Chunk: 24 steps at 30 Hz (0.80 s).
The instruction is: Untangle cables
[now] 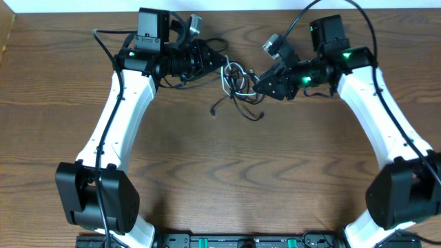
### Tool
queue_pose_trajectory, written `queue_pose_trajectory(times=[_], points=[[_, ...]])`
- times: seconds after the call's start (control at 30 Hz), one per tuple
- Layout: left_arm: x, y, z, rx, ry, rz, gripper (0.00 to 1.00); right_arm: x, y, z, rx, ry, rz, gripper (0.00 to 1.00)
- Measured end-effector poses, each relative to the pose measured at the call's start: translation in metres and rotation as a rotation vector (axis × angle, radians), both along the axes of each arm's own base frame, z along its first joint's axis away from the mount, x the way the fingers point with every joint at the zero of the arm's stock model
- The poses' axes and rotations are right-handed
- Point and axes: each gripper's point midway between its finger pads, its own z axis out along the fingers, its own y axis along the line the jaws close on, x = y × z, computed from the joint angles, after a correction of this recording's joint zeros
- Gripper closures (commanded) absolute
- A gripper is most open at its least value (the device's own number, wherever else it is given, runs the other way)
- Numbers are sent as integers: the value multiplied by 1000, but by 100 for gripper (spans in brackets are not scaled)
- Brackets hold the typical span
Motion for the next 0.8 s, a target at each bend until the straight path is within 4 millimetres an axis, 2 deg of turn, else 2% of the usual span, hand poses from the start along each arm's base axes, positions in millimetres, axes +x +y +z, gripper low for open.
queue_pose_trajectory(times=[0.13,0.27,0.43,0.53,0.67,0.8], points=[[-10,-9,10,-84,40,-49,93,10,0,-16,-18,0,-6,46],[-18,-14,18,-139,68,-85,92,18,1,-27,-26,-5,-6,45],[-21,-16,22,-170,90,-99,93,28,3,-43,-26,2,-9,44],[-22,-17,23,-177,103,-97,92,33,6,-54,-20,11,-6,41],[-23,-17,24,-184,108,-100,92,35,16,-71,5,26,26,39],[-23,-18,24,-188,111,-102,92,29,31,-79,59,30,97,39]])
